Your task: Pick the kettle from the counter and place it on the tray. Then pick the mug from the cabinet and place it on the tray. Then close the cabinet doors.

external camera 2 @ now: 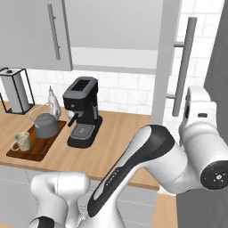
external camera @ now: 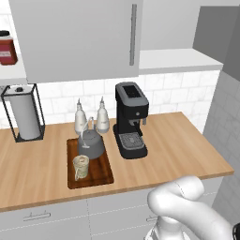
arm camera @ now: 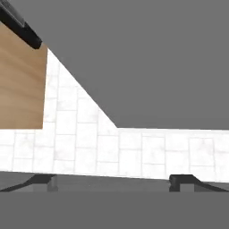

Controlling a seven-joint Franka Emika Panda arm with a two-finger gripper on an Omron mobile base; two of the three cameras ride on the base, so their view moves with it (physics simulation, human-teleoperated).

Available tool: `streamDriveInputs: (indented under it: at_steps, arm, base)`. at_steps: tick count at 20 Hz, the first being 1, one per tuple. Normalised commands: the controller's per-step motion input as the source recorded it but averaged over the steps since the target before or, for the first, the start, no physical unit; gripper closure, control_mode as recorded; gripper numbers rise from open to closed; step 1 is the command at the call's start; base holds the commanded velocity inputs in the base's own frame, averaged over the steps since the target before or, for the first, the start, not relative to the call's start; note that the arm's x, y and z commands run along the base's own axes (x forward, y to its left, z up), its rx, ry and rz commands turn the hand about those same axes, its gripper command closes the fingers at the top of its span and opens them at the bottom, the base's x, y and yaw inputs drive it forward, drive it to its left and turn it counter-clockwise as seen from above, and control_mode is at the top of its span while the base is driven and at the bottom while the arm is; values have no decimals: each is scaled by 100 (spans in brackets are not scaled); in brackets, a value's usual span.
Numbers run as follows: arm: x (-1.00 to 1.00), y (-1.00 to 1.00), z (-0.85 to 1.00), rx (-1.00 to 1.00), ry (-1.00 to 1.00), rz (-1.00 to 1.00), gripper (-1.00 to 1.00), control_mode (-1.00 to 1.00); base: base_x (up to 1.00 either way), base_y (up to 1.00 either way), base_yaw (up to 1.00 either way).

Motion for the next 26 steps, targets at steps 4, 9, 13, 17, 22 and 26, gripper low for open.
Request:
streamDriveInputs:
  at_steps: [4,9,13,17,22,26]
  arm:
    - [24,15,-6,1,9,11,-100,-100]
    - [17,28,-7,0,3,10,-100,-100]
    - [3,39,-12,0,0,11,-100,-100]
    - [0,43,-6,1,-2,12,-100,-100]
    - [0,71,0,1,-6,14,-100,-100]
    - [0,78,1,1,-1,10,-100,-100]
  base:
    - [0,0,0]
    - [0,0,0]
    - [0,0,0]
    - [0,0,0]
    - [0,0,0]
    - [0,0,0]
